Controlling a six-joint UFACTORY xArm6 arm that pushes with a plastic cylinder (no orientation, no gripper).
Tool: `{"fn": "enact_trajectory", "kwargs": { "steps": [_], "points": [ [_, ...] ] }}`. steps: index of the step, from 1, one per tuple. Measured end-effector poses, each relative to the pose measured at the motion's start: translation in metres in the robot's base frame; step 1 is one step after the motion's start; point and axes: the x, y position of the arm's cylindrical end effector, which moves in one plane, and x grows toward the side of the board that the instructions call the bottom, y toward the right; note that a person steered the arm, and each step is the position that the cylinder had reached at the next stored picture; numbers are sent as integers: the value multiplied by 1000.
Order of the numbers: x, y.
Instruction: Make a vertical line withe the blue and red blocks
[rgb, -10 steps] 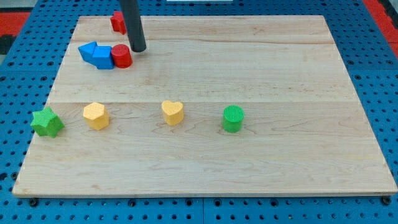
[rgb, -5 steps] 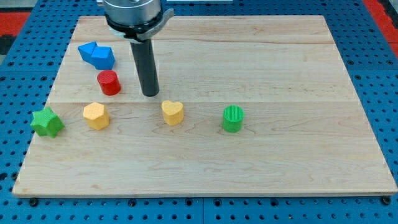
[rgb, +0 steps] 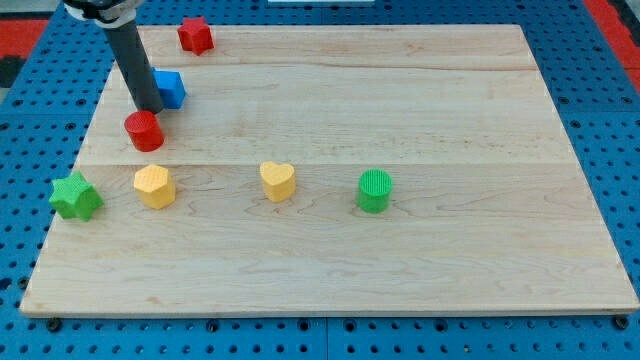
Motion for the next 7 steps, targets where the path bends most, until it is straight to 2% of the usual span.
{"fn": "enact_trajectory", "kwargs": {
  "steps": [2,3,4,5,6,7],
  "points": [
    [-32,-9],
    [-35,-46],
    [-57,-39],
    [-76,1],
    [-83,13],
    [-63,-62]
  ]
}}
